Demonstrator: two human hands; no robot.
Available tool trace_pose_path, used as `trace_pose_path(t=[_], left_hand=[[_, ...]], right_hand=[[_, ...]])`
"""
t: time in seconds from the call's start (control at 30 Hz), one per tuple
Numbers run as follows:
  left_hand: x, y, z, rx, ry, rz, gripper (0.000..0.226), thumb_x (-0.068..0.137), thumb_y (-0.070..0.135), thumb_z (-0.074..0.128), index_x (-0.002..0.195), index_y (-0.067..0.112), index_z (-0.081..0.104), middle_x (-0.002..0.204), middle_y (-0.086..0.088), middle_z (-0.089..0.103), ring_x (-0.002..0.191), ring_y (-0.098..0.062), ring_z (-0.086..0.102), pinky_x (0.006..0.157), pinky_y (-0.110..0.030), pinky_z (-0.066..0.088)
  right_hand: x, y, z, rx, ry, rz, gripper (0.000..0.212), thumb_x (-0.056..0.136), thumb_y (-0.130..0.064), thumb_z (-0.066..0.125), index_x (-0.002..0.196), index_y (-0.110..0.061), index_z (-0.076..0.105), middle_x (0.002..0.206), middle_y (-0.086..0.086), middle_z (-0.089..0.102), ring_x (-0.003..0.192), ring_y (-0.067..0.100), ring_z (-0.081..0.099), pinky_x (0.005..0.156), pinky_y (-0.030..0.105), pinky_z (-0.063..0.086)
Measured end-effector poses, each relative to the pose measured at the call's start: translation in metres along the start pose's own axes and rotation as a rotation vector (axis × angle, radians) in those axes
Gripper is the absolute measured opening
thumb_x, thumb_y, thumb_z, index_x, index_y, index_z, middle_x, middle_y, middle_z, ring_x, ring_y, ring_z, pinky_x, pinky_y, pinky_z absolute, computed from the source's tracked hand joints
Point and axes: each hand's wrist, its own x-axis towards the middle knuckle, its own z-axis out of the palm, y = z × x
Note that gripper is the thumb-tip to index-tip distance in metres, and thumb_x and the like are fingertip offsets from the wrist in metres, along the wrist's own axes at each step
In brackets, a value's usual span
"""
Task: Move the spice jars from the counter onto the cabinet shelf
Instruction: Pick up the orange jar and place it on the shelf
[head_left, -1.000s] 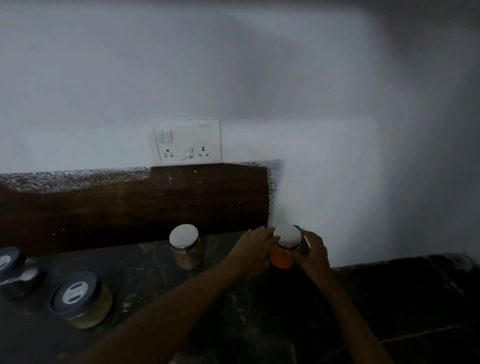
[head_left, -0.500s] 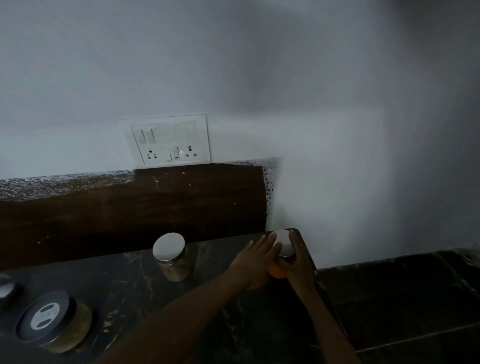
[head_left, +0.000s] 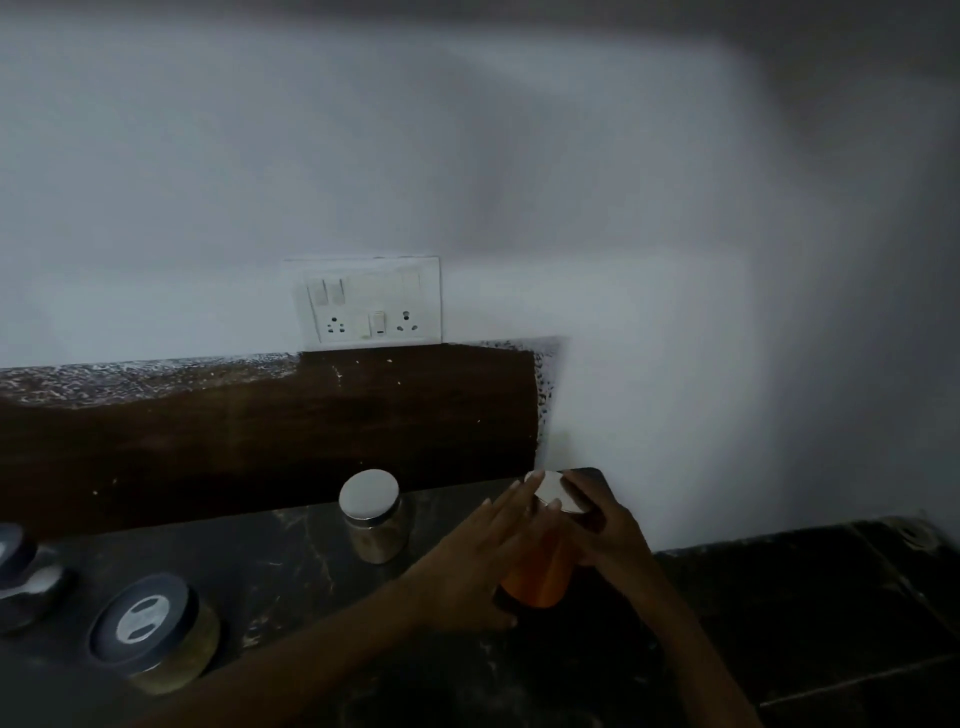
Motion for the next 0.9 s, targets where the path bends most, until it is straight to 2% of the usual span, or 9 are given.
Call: trace_pose_path(t=[0.1,0.17,0.23,0.4,0.5,0.6,0.7,0.83,0.9], left_hand=[[-0.039,0.012,-0.017,-0.096,0.114,0.013,0.116,0.075,0.043,0.072,0.144,0.042,-0.021,0.15,0.014,-0.035,0.142,-0.004,-0.011,0.108,-0.027,0.025],[-0.067,0.018,-0.029,-0.185,0.168,-0.006,0.116,0.073,0.048,0.071,0.143,0.043,-0.021,0.15,0.018,-0.034,0.137,0.01,-0.013,0.102,-0.014,0.022],[-0.093,0.021,-0.037,-0.261,0.183,-0.033,0.119,0.07,0.052,0.073,0.142,0.045,-0.022,0.148,0.021,-0.034,0.137,0.009,-0.007,0.096,-0.009,0.021],[-0.148,0.025,-0.066,-0.288,0.193,-0.055,0.122,0.069,0.048,0.077,0.142,0.047,-0.021,0.148,0.023,-0.034,0.136,0.004,0.007,0.095,-0.004,0.026],[-0.17,0.028,-0.083,-0.234,0.232,-0.055,0.124,0.068,0.044,0.079,0.143,0.044,-0.02,0.149,0.021,-0.03,0.136,-0.003,0.013,0.1,-0.018,0.036],[-0.19,0.031,-0.098,-0.197,0.252,-0.062,0.127,0.066,0.04,0.081,0.143,0.044,-0.02,0.15,0.019,-0.026,0.133,-0.007,0.021,0.099,-0.029,0.046],[-0.205,0.03,-0.109,-0.173,0.3,-0.057,0.126,0.065,0.04,0.081,0.144,0.039,-0.017,0.15,0.018,-0.023,0.131,-0.005,0.023,0.098,-0.022,0.044],[-0.221,0.029,-0.118,-0.249,0.391,-0.086,0.13,0.062,0.039,0.084,0.145,0.042,-0.015,0.15,0.019,-0.019,0.128,0.01,0.019,0.098,-0.018,0.043],[-0.227,0.027,-0.123,-0.261,0.423,-0.089,0.13,0.06,0.038,0.084,0.145,0.043,-0.014,0.151,0.018,-0.017,0.129,0.02,0.01,0.1,-0.024,0.044]], right_hand=[[-0.022,-0.028,0.01,0.048,-0.06,0.002,0.093,0.046,-0.075,0.062,0.122,-0.025,0.045,0.135,0.005,0.042,0.1,0.009,0.047,0.083,0.029,0.053],[-0.037,-0.045,0.022,0.073,-0.157,-0.003,0.055,0.055,-0.063,0.063,0.103,-0.044,0.044,0.121,-0.005,0.048,0.09,0.002,0.05,0.058,0.015,0.052],[-0.052,-0.061,0.034,0.071,-0.2,-0.029,0.032,0.069,-0.051,0.063,0.095,-0.047,0.044,0.104,-0.017,0.047,0.085,0.002,0.051,0.051,0.01,0.048],[-0.086,-0.106,0.068,0.08,-0.182,-0.189,0.014,0.084,-0.038,0.062,0.096,-0.038,0.055,0.098,-0.009,0.061,0.098,0.006,0.06,0.086,0.025,0.052],[-0.103,-0.13,0.081,0.113,-0.241,-0.157,0.049,0.067,-0.062,0.062,0.107,-0.035,0.052,0.111,-0.002,0.054,0.107,0.023,0.056,0.077,0.035,0.057],[-0.114,-0.148,0.093,0.065,-0.226,-0.212,0.051,0.073,-0.058,0.05,0.119,-0.035,0.052,0.122,0.0,0.051,0.1,0.015,0.057,0.067,0.032,0.059],[-0.122,-0.163,0.106,0.086,-0.223,-0.23,0.055,0.072,-0.06,0.05,0.124,-0.041,0.046,0.127,-0.004,0.045,0.097,0.011,0.057,0.063,0.026,0.058],[-0.135,-0.172,0.109,0.049,-0.34,-0.314,0.084,0.066,-0.071,0.062,0.136,-0.056,0.018,0.133,-0.025,0.029,0.101,0.003,0.057,0.076,0.027,0.056],[-0.143,-0.171,0.107,0.016,-0.454,-0.375,0.106,0.061,-0.055,0.077,0.136,-0.063,0.003,0.138,-0.027,0.022,0.11,0.004,0.056,0.08,0.027,0.055]])
